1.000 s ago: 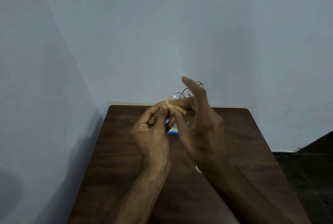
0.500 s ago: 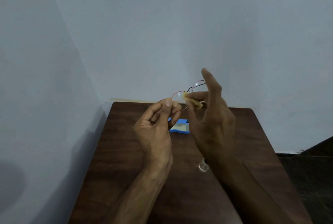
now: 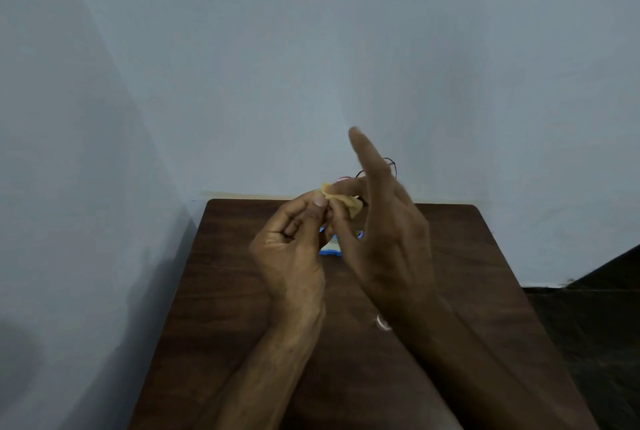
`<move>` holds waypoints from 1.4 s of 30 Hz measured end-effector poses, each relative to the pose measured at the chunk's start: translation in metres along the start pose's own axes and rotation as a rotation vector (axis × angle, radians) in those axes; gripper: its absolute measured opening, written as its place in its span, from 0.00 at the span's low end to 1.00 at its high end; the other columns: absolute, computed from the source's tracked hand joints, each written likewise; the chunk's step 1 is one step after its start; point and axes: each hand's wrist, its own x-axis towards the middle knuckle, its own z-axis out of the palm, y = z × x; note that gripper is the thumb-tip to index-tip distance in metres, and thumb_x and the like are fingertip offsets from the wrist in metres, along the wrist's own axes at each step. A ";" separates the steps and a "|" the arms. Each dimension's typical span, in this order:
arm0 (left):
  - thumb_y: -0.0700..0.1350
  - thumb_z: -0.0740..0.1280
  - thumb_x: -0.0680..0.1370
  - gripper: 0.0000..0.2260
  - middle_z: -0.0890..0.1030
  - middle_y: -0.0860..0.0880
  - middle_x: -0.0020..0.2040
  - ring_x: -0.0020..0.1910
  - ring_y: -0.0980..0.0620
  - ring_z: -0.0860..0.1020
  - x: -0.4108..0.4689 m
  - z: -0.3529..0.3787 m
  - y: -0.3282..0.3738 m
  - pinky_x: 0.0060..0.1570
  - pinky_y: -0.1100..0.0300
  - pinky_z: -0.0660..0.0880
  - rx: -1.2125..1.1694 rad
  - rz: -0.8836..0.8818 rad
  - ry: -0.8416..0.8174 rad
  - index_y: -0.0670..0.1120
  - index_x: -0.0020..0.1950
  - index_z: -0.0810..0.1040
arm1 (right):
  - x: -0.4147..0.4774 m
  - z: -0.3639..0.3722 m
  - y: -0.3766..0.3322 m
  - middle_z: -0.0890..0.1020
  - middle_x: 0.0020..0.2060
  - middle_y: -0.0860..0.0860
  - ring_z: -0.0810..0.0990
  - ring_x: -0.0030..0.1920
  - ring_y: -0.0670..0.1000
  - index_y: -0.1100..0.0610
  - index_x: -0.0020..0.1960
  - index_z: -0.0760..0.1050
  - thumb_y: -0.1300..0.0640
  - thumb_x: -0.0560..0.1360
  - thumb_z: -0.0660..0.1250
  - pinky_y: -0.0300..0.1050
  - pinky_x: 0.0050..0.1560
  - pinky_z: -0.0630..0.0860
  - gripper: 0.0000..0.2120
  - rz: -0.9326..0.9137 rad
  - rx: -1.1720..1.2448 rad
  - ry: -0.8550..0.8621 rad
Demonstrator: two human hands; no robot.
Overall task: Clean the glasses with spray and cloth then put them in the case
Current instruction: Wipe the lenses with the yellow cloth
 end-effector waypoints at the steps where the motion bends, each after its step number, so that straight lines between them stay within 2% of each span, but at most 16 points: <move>1: 0.36 0.73 0.79 0.06 0.89 0.42 0.45 0.44 0.45 0.87 0.001 0.000 0.000 0.45 0.54 0.84 0.008 0.017 -0.003 0.36 0.55 0.86 | 0.003 -0.001 0.005 0.83 0.49 0.44 0.81 0.50 0.47 0.51 0.82 0.56 0.62 0.77 0.74 0.43 0.50 0.79 0.41 0.035 -0.001 0.014; 4: 0.37 0.73 0.78 0.08 0.89 0.42 0.47 0.46 0.46 0.88 -0.001 0.001 0.001 0.46 0.56 0.85 0.033 0.062 -0.008 0.36 0.56 0.86 | 0.015 -0.001 0.013 0.83 0.48 0.42 0.81 0.50 0.45 0.47 0.82 0.54 0.61 0.77 0.73 0.42 0.50 0.79 0.41 0.116 0.004 0.025; 8: 0.36 0.73 0.79 0.07 0.89 0.43 0.46 0.46 0.45 0.88 -0.003 0.000 0.001 0.46 0.53 0.86 0.044 0.090 -0.024 0.37 0.56 0.86 | 0.010 0.000 0.004 0.84 0.49 0.43 0.81 0.50 0.45 0.49 0.82 0.54 0.60 0.76 0.75 0.39 0.50 0.77 0.43 0.018 -0.011 -0.021; 11: 0.37 0.73 0.78 0.08 0.89 0.44 0.46 0.46 0.47 0.88 -0.002 0.003 0.001 0.46 0.57 0.85 0.031 0.093 -0.011 0.38 0.55 0.86 | 0.017 -0.001 0.014 0.83 0.48 0.42 0.81 0.48 0.44 0.46 0.82 0.52 0.61 0.76 0.74 0.42 0.48 0.80 0.43 0.119 0.000 0.024; 14: 0.37 0.73 0.77 0.08 0.89 0.45 0.45 0.46 0.48 0.89 -0.003 0.004 0.003 0.46 0.60 0.84 0.027 0.088 -0.004 0.38 0.55 0.86 | 0.013 -0.002 0.011 0.83 0.48 0.42 0.81 0.49 0.44 0.45 0.82 0.51 0.61 0.77 0.74 0.40 0.51 0.79 0.43 0.091 0.007 0.023; 19: 0.36 0.73 0.78 0.08 0.89 0.43 0.46 0.46 0.46 0.89 -0.004 0.008 0.003 0.46 0.58 0.85 0.014 0.075 0.008 0.36 0.56 0.85 | 0.015 -0.006 0.021 0.84 0.48 0.43 0.83 0.49 0.46 0.44 0.81 0.51 0.61 0.77 0.73 0.49 0.48 0.83 0.43 0.149 0.031 0.037; 25: 0.36 0.73 0.77 0.09 0.89 0.44 0.46 0.47 0.47 0.89 -0.003 0.011 0.003 0.47 0.58 0.85 0.012 0.084 -0.002 0.37 0.56 0.85 | 0.012 -0.011 0.022 0.84 0.48 0.44 0.83 0.49 0.45 0.43 0.81 0.51 0.62 0.77 0.74 0.47 0.51 0.83 0.44 0.156 0.047 0.041; 29: 0.35 0.73 0.78 0.09 0.89 0.44 0.46 0.47 0.47 0.89 -0.002 0.014 0.004 0.47 0.58 0.85 -0.013 0.070 0.010 0.35 0.57 0.85 | 0.007 -0.012 0.024 0.84 0.48 0.42 0.82 0.48 0.42 0.44 0.82 0.51 0.62 0.75 0.75 0.34 0.51 0.76 0.46 0.148 0.011 0.029; 34: 0.37 0.73 0.78 0.10 0.89 0.42 0.47 0.46 0.46 0.88 0.001 0.012 0.001 0.49 0.52 0.86 -0.011 0.062 0.033 0.34 0.59 0.84 | 0.000 -0.013 0.026 0.85 0.48 0.44 0.83 0.48 0.45 0.44 0.82 0.50 0.61 0.75 0.76 0.36 0.51 0.76 0.47 0.099 0.010 -0.022; 38: 0.36 0.73 0.79 0.10 0.89 0.43 0.46 0.45 0.47 0.88 0.001 0.012 -0.001 0.47 0.56 0.85 -0.046 0.033 0.046 0.34 0.59 0.84 | -0.005 -0.013 0.027 0.85 0.48 0.44 0.83 0.48 0.46 0.45 0.82 0.50 0.61 0.74 0.77 0.41 0.50 0.79 0.48 0.121 0.018 -0.041; 42: 0.37 0.73 0.78 0.10 0.89 0.43 0.47 0.46 0.47 0.88 0.003 0.012 -0.002 0.47 0.56 0.85 -0.069 0.011 0.047 0.35 0.58 0.85 | -0.006 -0.012 0.025 0.84 0.48 0.43 0.82 0.48 0.44 0.43 0.82 0.48 0.60 0.74 0.76 0.39 0.50 0.79 0.49 0.131 0.028 -0.061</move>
